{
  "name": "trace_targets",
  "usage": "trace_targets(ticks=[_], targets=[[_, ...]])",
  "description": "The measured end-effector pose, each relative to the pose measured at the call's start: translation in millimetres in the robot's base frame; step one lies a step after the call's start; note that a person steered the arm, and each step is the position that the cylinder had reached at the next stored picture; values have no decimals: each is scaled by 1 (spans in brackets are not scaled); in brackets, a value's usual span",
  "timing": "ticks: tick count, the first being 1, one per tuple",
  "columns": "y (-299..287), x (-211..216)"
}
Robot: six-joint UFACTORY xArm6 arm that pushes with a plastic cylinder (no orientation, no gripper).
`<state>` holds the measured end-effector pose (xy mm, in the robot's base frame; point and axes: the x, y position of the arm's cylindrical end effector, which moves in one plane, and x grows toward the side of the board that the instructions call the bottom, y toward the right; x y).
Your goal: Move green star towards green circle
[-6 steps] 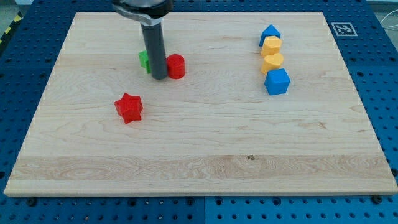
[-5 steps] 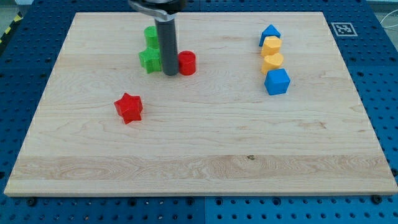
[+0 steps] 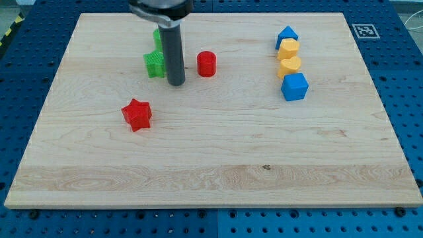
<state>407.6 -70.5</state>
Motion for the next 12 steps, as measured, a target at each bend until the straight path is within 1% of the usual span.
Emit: trace_targets(ticks=[1, 2, 3, 4, 5, 6, 7, 9, 10, 11, 12], targets=[[-22, 2], [-30, -22], [-30, -36], [-30, -29], [-51, -1], [-97, -2], [-105, -26], [-94, -73], [-64, -73], [-56, -72], [-57, -61]])
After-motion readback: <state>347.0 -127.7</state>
